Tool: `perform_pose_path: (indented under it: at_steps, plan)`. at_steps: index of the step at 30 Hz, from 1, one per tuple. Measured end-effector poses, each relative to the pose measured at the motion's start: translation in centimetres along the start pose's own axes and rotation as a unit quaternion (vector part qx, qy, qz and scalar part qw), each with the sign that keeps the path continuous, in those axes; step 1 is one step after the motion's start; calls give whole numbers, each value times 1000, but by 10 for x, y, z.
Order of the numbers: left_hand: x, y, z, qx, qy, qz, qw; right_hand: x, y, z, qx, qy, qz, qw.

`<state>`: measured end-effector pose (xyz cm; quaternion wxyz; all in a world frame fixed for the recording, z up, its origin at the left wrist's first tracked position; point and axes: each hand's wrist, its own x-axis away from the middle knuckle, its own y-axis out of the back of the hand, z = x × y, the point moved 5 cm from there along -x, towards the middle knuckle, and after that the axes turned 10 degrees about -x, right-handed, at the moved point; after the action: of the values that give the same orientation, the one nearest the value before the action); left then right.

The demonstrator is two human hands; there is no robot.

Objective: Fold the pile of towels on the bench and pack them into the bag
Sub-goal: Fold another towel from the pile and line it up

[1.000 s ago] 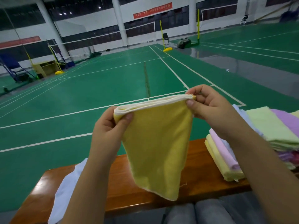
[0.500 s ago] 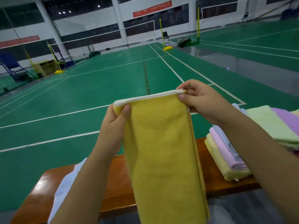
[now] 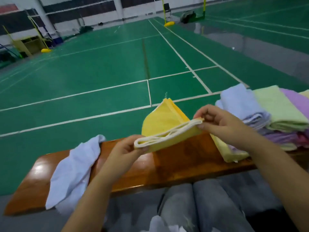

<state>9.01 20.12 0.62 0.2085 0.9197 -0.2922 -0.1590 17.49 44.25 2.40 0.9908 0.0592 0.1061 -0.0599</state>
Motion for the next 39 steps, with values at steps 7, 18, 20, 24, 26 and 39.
perform_pose_path:
  at_steps: [7,18,20,24,26,39]
  plan:
    - [79,-66,88,-9,162,117,980,89,-20,-127,-47,-207,64,975]
    - [60,-48,63,28,155,49,986,67,-11,-98,-107,-187,30,976]
    - [40,-44,62,39,182,22,982,43,-7,-95,-53,-164,-11,985]
    - [-12,-37,79,4,187,-28,982,-12,-2,-101,22,-138,-80,987]
    - [-40,-38,92,-56,200,-50,977,-35,-2,-114,80,-146,-121,979]
    - [39,-109,162,-506,-99,236,824,31,-56,-177,450,40,187,872]
